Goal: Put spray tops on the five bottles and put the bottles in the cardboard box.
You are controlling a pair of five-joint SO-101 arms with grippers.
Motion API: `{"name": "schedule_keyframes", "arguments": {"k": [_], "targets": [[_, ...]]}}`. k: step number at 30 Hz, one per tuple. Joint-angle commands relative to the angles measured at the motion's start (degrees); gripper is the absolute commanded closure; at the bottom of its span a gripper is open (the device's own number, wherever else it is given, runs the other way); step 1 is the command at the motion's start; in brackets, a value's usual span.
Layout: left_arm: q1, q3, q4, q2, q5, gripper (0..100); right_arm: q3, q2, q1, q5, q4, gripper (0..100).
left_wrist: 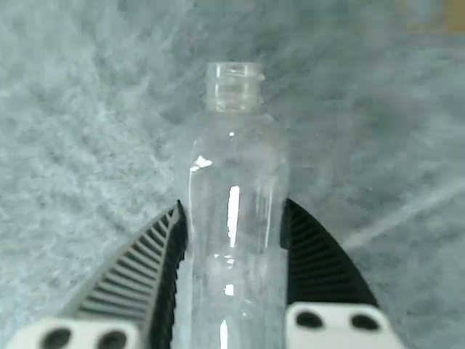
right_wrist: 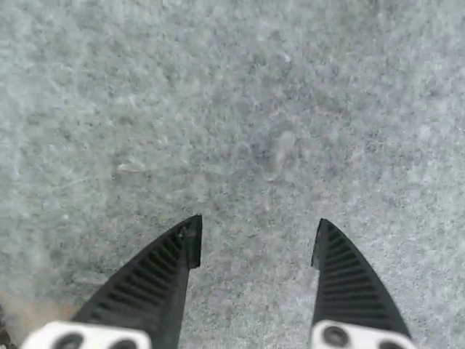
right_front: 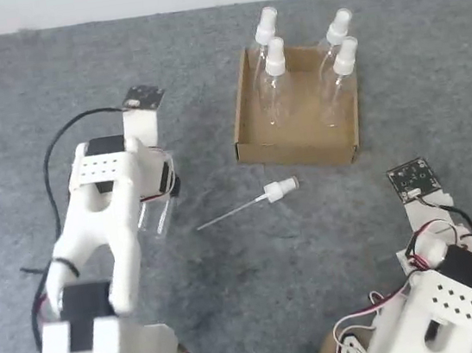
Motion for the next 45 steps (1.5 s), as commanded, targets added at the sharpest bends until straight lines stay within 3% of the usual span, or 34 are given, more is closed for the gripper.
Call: {"name": "schedule_keyframes", "arguments": {"k": [1,6,12,15,18,25,29,37,41,45], "targets": [[3.7,-0.6,5.0,-12.5,-0.3,95,-0.7,-1.3,0.3,0.6,0.0,79.7],[8.6,-0.7,8.2,-19.0,-0.3,95,-0.7,-1.3,0.2,0.6,0.0,79.7],[22.7,-0.7,7.0,-19.3,2.8,95,-1.6,-1.3,0.5,0.2,0.1,79.6],[30.9,-0.8,5.2,-18.8,5.2,95,-3.3,-1.3,0.7,-3.6,0.5,79.6],[34.2,-2.7,7.3,-16.2,5.9,95,-4.3,-1.3,0.3,-5.1,0.6,79.6],[16.6,-12.3,9.6,-14.9,3.8,94,-4.0,-1.3,0.2,-5.0,0.1,79.6],[7.6,-14.7,9.1,-14.8,3.8,86,-4.0,-1.3,-0.8,-5.1,0.0,79.6],[5.7,-14.5,5.5,-14.8,4.3,84,-3.9,-1.3,-7.2,-5.6,0.0,79.9],[4.5,-11.4,4.3,-17.3,9.4,84,-3.9,-1.4,-8.0,-5.7,-0.2,80.1],[3.9,-0.3,-5.0,-25.8,10.5,84,-3.7,-1.4,-9.5,-11.8,-4.4,80.1]]}}
